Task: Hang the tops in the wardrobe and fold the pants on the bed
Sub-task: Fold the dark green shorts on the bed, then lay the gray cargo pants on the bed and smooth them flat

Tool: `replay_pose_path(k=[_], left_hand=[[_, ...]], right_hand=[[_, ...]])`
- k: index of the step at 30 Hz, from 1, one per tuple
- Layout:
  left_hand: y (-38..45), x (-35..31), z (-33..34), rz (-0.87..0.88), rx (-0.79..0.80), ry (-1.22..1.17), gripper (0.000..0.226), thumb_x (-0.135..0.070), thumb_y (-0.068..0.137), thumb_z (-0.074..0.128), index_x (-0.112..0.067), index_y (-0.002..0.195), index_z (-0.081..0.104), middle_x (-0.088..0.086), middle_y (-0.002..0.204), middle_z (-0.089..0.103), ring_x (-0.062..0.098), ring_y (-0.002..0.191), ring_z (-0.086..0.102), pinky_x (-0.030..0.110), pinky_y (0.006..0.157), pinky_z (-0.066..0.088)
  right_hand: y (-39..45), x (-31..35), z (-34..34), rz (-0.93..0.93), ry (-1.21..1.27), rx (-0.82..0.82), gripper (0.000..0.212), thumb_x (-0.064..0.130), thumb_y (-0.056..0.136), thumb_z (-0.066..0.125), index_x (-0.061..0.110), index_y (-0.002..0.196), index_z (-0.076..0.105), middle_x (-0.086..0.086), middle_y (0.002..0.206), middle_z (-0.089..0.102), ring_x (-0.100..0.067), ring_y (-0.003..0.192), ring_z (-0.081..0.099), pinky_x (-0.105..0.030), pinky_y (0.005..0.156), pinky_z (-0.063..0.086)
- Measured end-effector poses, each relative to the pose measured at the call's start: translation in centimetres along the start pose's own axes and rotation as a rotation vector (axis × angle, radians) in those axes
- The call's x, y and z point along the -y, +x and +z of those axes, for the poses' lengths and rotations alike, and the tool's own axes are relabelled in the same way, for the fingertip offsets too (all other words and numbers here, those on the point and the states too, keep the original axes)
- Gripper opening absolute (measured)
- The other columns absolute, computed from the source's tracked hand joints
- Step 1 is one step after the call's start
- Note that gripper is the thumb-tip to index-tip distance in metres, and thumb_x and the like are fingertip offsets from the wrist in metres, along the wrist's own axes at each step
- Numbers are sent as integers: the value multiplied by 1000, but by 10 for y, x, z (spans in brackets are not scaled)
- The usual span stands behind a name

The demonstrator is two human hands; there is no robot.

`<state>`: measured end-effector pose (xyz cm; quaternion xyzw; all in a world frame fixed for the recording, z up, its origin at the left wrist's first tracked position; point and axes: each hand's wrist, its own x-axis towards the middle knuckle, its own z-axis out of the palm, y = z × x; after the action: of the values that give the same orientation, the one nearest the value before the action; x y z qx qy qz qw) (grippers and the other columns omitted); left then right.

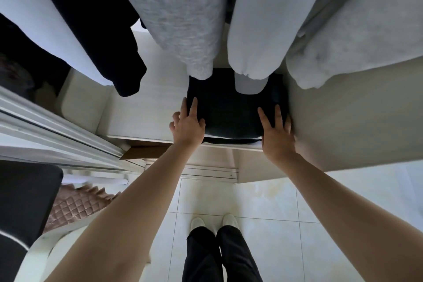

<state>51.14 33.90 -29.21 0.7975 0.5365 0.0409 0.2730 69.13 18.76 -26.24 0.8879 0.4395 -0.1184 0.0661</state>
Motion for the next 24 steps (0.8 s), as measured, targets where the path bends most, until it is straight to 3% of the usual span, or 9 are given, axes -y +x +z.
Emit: replay_pose_path(k=[6, 10, 14, 19, 24], left_hand=[[-18, 5, 2, 42, 51, 93, 65, -33, 100, 45, -26, 156, 12, 6, 164, 2, 35, 147, 17, 51, 114, 27], [-53, 6, -6, 67, 97, 40, 64, -26, 101, 48, -21, 155, 16, 4, 164, 6, 28, 150, 14, 45, 118, 27], [-104, 0, -20, 65, 94, -52, 58, -24, 101, 46, -18, 154, 24, 5, 159, 29, 26, 147, 24, 44, 117, 30], [-182, -1, -37, -205, -81, -225, 49, -29, 101, 48, -24, 149, 37, 1, 148, 47, 22, 139, 41, 37, 111, 35], [-292, -16, -31, -443, -322, -233, 40, -27, 101, 47, -28, 140, 49, -2, 139, 56, 18, 128, 52, 34, 106, 41]], right_hand=[[-20, 8, -15, -36, 57, -45, 90, 18, 90, 56, 16, 153, -8, -12, 160, 1, -40, 146, 0, -45, 119, 10], [-51, 16, -26, -155, 143, -99, 80, 17, 93, 51, 8, 153, -1, -10, 160, 12, -33, 147, 4, -41, 120, 14], [-85, 22, -32, -284, 192, -86, 75, 20, 96, 48, 10, 153, 0, -7, 159, 14, -28, 148, 5, -37, 120, 16], [-125, 24, -32, -525, 149, -29, 71, 28, 97, 49, 13, 152, 7, -7, 158, 20, -29, 148, 9, -38, 117, 23], [-168, 18, -29, -913, 52, 11, 69, 33, 95, 51, 12, 152, 18, -7, 157, 26, -31, 147, 15, -41, 116, 25]])
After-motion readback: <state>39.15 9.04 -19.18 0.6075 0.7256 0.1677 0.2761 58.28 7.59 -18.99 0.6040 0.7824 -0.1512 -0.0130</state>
